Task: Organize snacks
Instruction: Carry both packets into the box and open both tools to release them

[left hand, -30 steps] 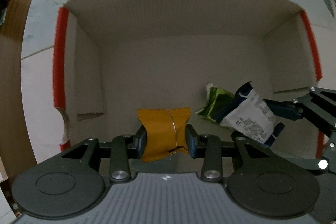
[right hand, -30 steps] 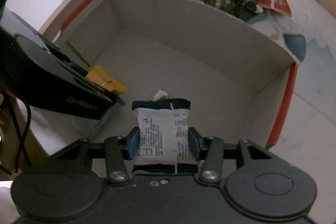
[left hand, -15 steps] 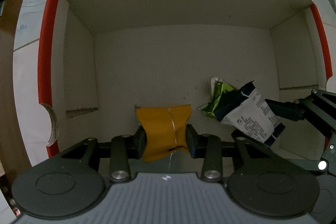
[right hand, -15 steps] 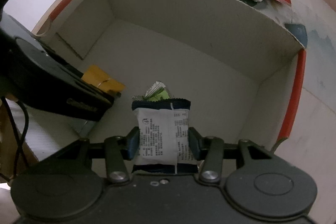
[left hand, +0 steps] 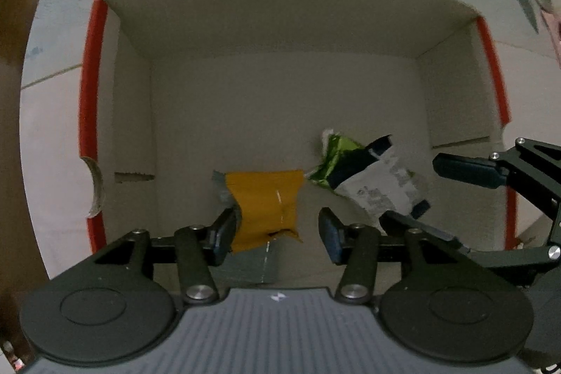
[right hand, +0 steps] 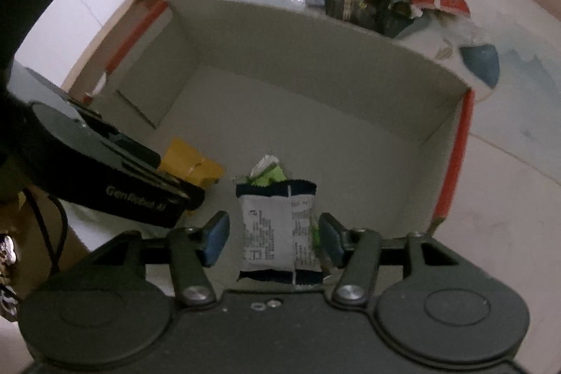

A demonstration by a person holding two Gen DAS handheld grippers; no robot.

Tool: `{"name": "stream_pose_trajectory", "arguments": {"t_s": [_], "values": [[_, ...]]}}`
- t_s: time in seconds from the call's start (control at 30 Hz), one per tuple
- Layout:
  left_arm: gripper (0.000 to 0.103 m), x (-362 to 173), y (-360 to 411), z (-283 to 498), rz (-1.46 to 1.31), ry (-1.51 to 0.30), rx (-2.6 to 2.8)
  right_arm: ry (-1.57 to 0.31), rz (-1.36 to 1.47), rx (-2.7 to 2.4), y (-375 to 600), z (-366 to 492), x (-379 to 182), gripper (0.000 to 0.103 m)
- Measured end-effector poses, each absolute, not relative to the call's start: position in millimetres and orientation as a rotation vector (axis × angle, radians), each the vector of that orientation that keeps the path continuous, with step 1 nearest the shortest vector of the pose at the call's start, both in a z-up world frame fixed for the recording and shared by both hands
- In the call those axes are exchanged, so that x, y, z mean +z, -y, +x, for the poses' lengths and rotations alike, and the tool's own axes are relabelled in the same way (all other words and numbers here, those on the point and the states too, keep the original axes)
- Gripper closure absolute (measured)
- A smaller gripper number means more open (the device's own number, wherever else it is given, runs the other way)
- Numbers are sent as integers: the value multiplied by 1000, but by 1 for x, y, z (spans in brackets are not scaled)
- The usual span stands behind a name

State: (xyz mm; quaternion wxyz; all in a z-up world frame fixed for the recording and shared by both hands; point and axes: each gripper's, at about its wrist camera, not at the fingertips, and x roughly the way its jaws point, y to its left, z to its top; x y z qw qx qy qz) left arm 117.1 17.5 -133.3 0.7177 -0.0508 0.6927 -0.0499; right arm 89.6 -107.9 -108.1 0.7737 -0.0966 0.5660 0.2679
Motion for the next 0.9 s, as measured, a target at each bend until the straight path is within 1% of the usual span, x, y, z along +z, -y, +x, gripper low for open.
{"name": "stream_pose_trajectory", "arguments": {"t_s": [0.2,0.37,0.5,0.57,0.63,0.8,0.9], "values": [[52,-102,-14,113,-128,-1464,-139,-1172,-165,587,117,87,-79,44],[52,-76,-13,116,-155,-1410,-160,-1120,-142,588,127,90,-53,39],[52,-53,-12,123,-156,-1361,-171,-1078,-133,582,135,96,-34,30],[42,-42,-10,128,-149,-1332,-162,-1060,-124,578,140,101,-24,27],[40,-34,-10,135,-152,-1304,-150,-1040,-113,574,146,107,-14,22],[39,-18,-9,155,-160,-1261,-134,-1005,-84,560,162,126,5,19],[34,-10,-8,167,-154,-1239,-125,-995,-63,545,171,140,12,16]]}}
